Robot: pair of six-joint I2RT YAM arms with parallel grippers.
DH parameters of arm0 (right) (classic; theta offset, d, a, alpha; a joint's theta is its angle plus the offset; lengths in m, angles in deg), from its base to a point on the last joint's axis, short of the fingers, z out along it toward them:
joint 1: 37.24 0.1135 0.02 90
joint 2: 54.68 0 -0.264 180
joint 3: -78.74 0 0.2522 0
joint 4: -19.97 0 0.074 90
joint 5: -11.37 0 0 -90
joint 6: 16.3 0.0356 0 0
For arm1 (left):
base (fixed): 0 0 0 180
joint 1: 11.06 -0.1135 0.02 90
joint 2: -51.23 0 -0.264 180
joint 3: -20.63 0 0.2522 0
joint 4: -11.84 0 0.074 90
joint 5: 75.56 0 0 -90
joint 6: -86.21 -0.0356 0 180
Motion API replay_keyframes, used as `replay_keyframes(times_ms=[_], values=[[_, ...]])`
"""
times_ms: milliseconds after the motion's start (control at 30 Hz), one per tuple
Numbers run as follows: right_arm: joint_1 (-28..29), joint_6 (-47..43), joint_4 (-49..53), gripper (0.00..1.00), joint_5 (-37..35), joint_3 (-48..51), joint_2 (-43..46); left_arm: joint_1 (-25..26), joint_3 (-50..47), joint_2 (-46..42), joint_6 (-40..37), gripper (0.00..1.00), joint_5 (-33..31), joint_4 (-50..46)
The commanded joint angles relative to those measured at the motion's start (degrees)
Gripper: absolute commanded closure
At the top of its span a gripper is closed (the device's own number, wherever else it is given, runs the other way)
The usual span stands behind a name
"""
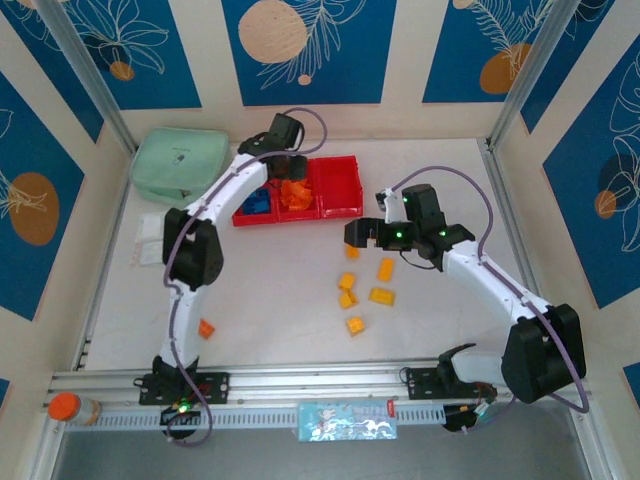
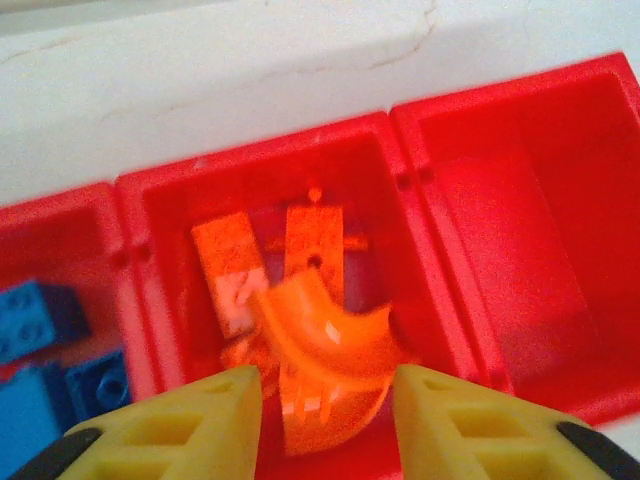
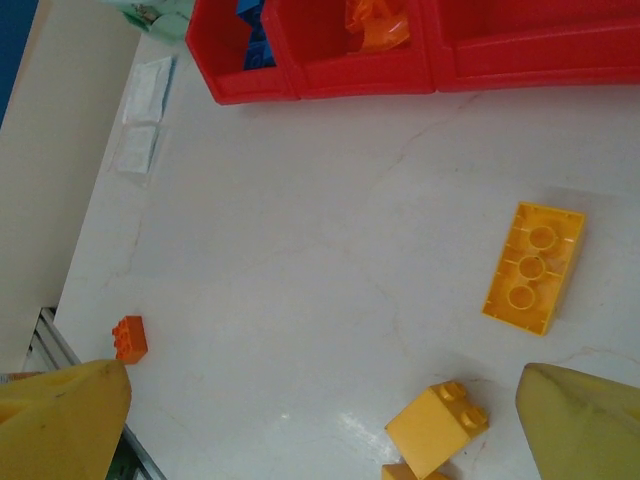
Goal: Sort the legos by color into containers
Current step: Place the lego in the container, then pick up the lego from the bottom-left of the table.
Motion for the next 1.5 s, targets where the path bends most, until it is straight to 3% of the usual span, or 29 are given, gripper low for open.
replay_keyframes(times_ms=[0,333,633,767,967,1267,1467], values=[[2.9,-2.78,1.11,0.01,2.58,-0.55,0.17,0.9,-8.99,-12.58,0.49,0.58,1.02,-0.96],[17.57,-4.82,-5.3,0.01,0.69,4.21,0.35,2.81,-44.47,-40.89,10.05,0.47,-2.03,-2.73],[27.85,-6.2,-16.66,0.01,-0.52,7.9,-4.85,7.58,-61.28,-55.76,27.28,0.3,-8.64,-17.88],[29.29,-6.82,-20.57,0.01,-0.59,9.02,-7.73,7.77,-65.56,-57.32,34.93,0.13,-11.67,-24.0],[29.73,-7.39,-23.9,0.01,-1.81,10.03,-11.02,8.28,-73.06,-58.69,44.39,0.07,-13.62,-24.24],[30.12,-7.08,-24.66,0.01,-3.77,9.9,-12.28,6.66,-82.82,-57.55,50.23,0.05,-10.4,-13.33],[29.64,-6.8,-25.23,0.01,-6.68,11.06,-10.86,4.21,-86.93,-55.78,51.57,0.14,-7.76,-5.72]])
